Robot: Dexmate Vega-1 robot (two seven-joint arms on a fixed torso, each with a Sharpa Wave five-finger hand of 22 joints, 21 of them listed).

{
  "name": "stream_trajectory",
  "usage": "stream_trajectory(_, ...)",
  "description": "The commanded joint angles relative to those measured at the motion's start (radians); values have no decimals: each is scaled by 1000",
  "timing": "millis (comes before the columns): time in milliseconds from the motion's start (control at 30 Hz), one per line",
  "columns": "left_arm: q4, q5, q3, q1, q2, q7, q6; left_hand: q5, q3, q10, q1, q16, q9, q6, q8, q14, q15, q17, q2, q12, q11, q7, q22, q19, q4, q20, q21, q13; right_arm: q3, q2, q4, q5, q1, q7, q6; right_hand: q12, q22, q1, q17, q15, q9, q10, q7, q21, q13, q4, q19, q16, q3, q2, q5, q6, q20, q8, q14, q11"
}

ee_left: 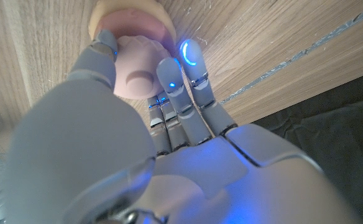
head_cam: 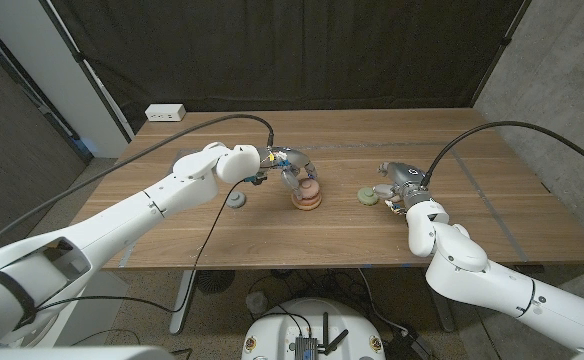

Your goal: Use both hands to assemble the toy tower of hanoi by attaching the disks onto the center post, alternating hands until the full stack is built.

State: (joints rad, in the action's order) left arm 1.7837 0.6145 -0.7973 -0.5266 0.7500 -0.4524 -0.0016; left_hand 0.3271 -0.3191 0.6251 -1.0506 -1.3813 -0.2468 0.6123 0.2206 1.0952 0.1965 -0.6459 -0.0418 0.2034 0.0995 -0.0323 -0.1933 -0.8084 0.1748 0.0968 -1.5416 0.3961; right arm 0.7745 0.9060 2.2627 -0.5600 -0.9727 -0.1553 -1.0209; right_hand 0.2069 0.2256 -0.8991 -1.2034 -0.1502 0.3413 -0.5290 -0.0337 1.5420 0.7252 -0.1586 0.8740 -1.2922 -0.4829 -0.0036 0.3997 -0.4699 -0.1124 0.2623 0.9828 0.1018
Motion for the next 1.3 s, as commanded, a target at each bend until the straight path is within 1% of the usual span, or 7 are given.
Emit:
stream_trajectory(33,-17,-11,-5,-2,-4,9,-2,8,-10,67,-10,4,-8,5,6,7,24,-4,8,8,71,-5,-2,-10,-14,114,-2,87,10,3,1,5,10,1,-7,0,2,3,-4,-68,2,-8,0,4,2,-3,0,-6,-7,9,4,-4,-102,-1,2,5)
stream_trajectory(100,-21,-8,-9,0,-7,10,-5,8,-9,66,-9,11,-8,4,6,2,24,2,7,8,70,-10,-2,-10,-14,114,-2,89,12,5,1,6,11,1,-8,0,2,3,-5,-68,2,-8,0,3,2,-3,-1,-7,-7,9,5,-5,-102,-1,3,6)
stream_trajectory(333,-34,-6,-21,9,-16,4,-14,8,-8,62,-10,8,-10,-1,4,10,24,-4,8,5,69,-10,-2,-11,-14,114,-2,90,10,7,6,11,7,-4,-15,0,2,3,2,-69,3,-11,-1,4,2,-3,-1,0,-7,9,5,-5,-102,-1,-4,4)
stream_trajectory(500,-32,-1,-27,14,-17,-4,-15,9,-8,58,-13,10,-10,-2,3,8,24,-3,8,4,72,-10,-2,-10,-13,115,-2,91,9,9,11,13,4,-10,-20,0,2,3,-6,-68,3,-12,-1,4,2,-3,-1,-9,-7,9,6,-9,-102,0,4,4)
stream_trajectory(867,-22,3,-23,10,-12,2,-17,8,-5,48,-8,15,-10,-12,0,5,24,-1,4,1,74,-11,-2,-6,-16,113,0,93,6,15,16,21,3,-17,-16,1,3,2,-1,-69,3,-16,-2,4,3,-4,0,-4,-7,10,8,-10,-102,0,0,5)
stream_trajectory(1100,-11,25,-24,13,-5,4,-27,5,7,23,12,18,-10,-30,-7,2,23,1,-7,-6,71,-10,-1,-2,-23,109,2,96,5,17,18,28,1,-18,-16,0,2,1,-3,-69,4,-16,-2,3,3,-4,-1,-6,-7,10,8,-10,-102,-1,2,5)
stream_trajectory(1300,-6,28,-22,17,-3,-9,-34,4,21,-24,42,31,-9,-66,-18,-6,23,15,-15,-16,62,-3,1,3,-31,109,7,98,7,19,22,30,1,-20,-22,2,3,0,-6,-69,4,-21,-4,5,5,-5,2,-10,-7,11,10,-15,-102,1,7,7)
